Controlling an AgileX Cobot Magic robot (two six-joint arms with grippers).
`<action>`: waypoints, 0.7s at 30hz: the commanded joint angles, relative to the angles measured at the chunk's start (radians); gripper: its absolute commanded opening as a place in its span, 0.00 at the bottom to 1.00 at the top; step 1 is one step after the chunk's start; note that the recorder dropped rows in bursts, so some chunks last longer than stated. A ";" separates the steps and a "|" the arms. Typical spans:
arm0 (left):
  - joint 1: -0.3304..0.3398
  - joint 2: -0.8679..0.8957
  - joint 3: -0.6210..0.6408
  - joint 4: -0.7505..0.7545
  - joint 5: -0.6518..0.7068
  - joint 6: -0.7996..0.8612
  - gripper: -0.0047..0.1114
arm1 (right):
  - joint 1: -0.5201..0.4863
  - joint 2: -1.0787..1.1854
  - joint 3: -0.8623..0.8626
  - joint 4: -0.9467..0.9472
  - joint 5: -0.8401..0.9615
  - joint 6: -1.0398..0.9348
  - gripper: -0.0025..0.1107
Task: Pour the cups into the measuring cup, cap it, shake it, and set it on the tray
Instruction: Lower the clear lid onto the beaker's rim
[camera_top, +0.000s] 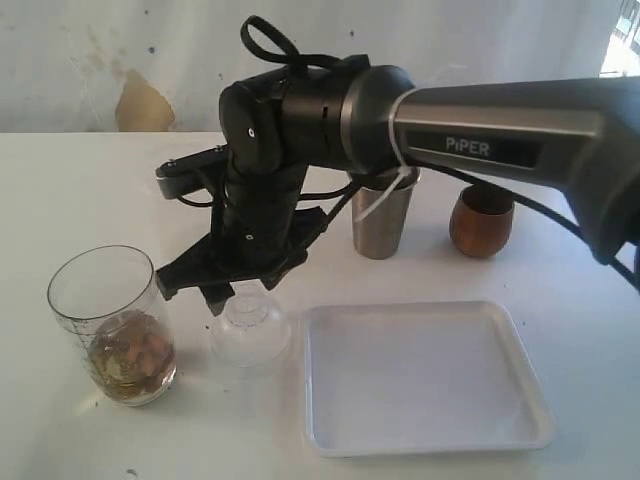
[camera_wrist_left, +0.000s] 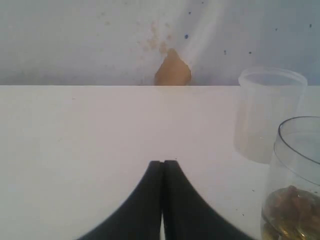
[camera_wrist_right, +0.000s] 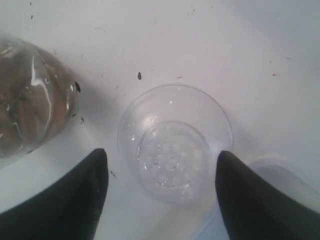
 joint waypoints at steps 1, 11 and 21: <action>-0.001 -0.004 0.004 0.001 -0.002 -0.002 0.04 | -0.003 0.020 -0.009 -0.024 0.019 -0.002 0.54; -0.001 -0.004 0.004 0.001 -0.002 -0.002 0.04 | -0.003 0.045 -0.009 -0.027 -0.006 0.014 0.49; -0.001 -0.004 0.004 0.001 -0.002 -0.002 0.04 | -0.003 0.042 -0.009 -0.037 0.014 0.007 0.17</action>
